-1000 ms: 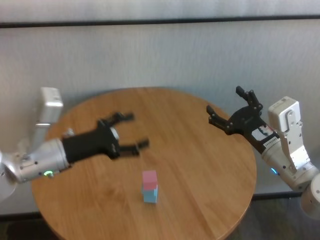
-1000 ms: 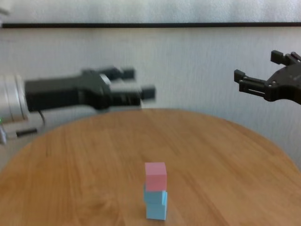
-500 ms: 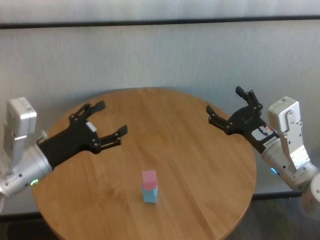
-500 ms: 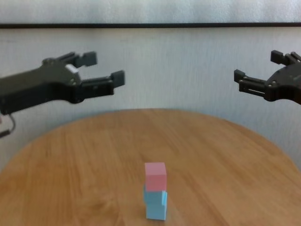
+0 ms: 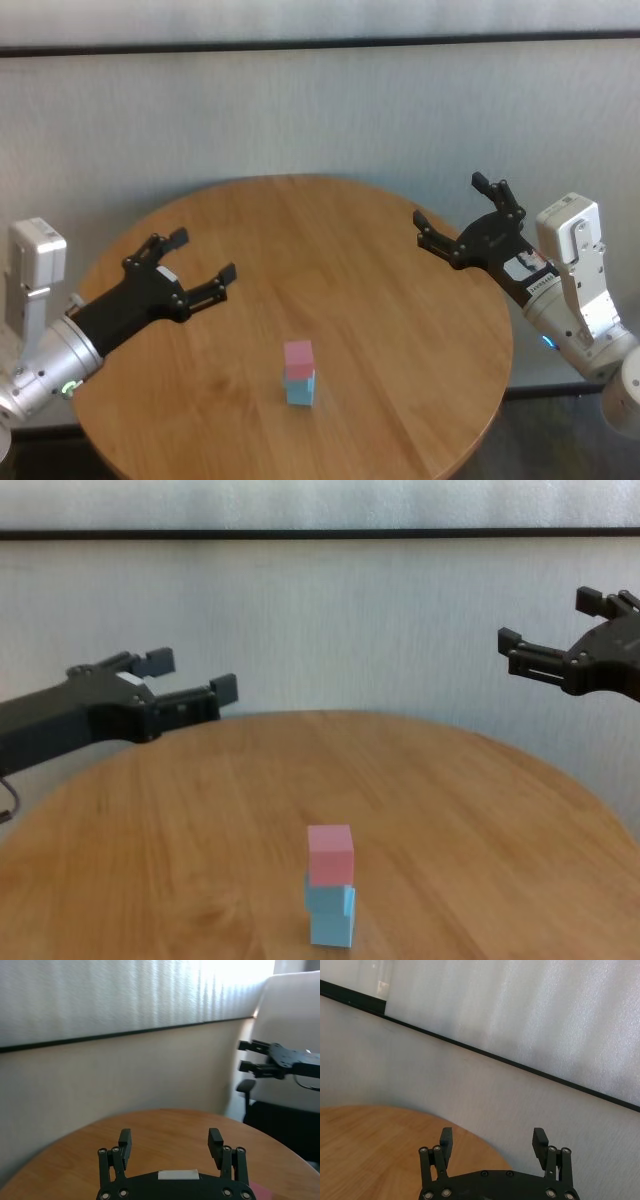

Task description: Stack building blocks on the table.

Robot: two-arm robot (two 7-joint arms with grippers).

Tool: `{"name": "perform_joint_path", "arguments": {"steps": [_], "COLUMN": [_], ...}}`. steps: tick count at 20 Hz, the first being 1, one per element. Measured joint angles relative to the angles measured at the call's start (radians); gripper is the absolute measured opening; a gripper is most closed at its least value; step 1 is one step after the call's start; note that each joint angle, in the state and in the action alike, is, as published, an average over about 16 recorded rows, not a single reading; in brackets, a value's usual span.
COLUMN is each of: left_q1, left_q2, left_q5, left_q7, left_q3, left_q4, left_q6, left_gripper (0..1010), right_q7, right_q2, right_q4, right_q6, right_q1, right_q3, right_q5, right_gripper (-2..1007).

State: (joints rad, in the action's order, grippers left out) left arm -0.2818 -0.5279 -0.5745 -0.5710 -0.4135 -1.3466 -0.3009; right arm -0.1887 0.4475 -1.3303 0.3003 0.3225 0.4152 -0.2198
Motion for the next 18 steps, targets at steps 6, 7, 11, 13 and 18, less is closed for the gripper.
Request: {"name": "perform_joint_path", "arguments": {"steps": [6, 7, 11, 13, 18], "left_q1": [0.015, 0.016, 0.018, 0.018, 0.017], "left_q2": [0.01, 0.011, 0.013, 0.013, 0.013], "left_q5": [0.004, 0.005, 0.01, 0.011, 0.011], "left_q7": [0.027, 0.03, 0.035, 0.035, 0.034], "left_q3": [0.019, 0.021, 0.026, 0.026, 0.025], "left_q4": [-0.004, -0.005, -0.009, -0.01, -0.009], "left_q6": [0.0, -0.002, -0.007, -0.009, -0.008], "left_gripper": [1002, 1002, 1002, 1002, 1002], "right_q7": [0.0, 0.0, 0.0, 0.0, 0.0], "right_q2": [0.0, 0.0, 0.0, 0.0, 0.0], "right_q4": [0.0, 0.0, 0.0, 0.0, 0.0], "right_q6": [0.0, 0.0, 0.0, 0.0, 0.0], "right_q1": [0.0, 0.0, 0.0, 0.0, 0.0], "right_q3": [0.0, 0.0, 0.0, 0.0, 0.0], "right_q5": [0.0, 0.0, 0.0, 0.0, 0.0], "right_gripper": [1005, 1005, 1005, 1005, 1005]}}
